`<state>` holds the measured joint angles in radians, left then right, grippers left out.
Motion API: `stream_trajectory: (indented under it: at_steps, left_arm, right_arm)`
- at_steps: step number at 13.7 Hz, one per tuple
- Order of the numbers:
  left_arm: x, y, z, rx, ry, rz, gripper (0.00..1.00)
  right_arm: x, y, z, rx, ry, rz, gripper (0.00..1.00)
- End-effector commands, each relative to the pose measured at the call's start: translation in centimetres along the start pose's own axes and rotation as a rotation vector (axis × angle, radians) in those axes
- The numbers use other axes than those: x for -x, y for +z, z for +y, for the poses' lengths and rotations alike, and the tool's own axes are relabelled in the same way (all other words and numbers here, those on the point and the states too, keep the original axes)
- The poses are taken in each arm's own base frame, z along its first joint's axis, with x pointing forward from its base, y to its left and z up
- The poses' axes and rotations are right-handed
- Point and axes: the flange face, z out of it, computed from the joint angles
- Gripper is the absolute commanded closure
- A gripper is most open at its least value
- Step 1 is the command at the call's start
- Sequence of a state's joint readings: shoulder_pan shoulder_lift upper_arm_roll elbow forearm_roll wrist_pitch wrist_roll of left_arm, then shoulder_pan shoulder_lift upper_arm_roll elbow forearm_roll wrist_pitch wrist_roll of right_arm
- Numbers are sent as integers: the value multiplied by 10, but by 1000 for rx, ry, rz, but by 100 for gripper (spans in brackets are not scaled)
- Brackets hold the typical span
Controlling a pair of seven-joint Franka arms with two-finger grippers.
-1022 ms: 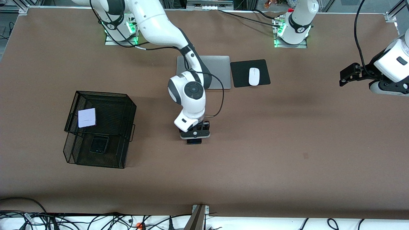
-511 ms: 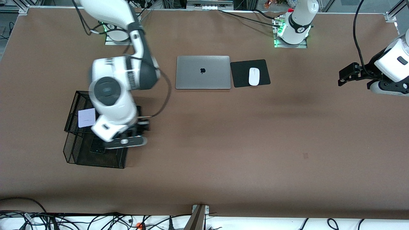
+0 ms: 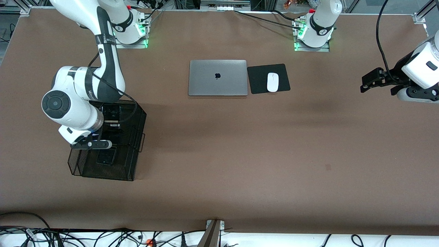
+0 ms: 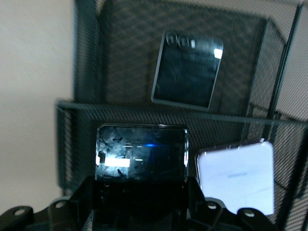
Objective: Place phones with both arms
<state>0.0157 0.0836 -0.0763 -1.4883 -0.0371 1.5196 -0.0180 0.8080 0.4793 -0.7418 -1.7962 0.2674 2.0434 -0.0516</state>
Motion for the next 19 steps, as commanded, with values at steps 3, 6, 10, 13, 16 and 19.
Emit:
stream_trajectory:
  at_steps: [3, 6, 10, 13, 16, 19]
  left_arm:
    - [4, -6, -2, 12, -11, 6, 0]
    - [4, -6, -1, 14, -9, 6, 0]
    - [4, -4, -2, 12, -2, -4, 0]
    - [4, -6, -2, 12, 0, 0, 0]
    - [4, -6, -5, 14, -4, 0, 0]
    - [4, -5, -5, 13, -17, -1, 0]
  right_arm:
    - [19, 5, -3, -43, -10, 0, 100]
    - [11, 12, -7, -36, 16, 45, 100]
    - [4, 20, -2, -34, 38, 70, 100]
    - [3, 17, 0, -38, 45, 76, 29]
    - [-1, 6, -2, -56, 50, 88, 16]
    - [-11, -26, 1, -73, 45, 86, 1]
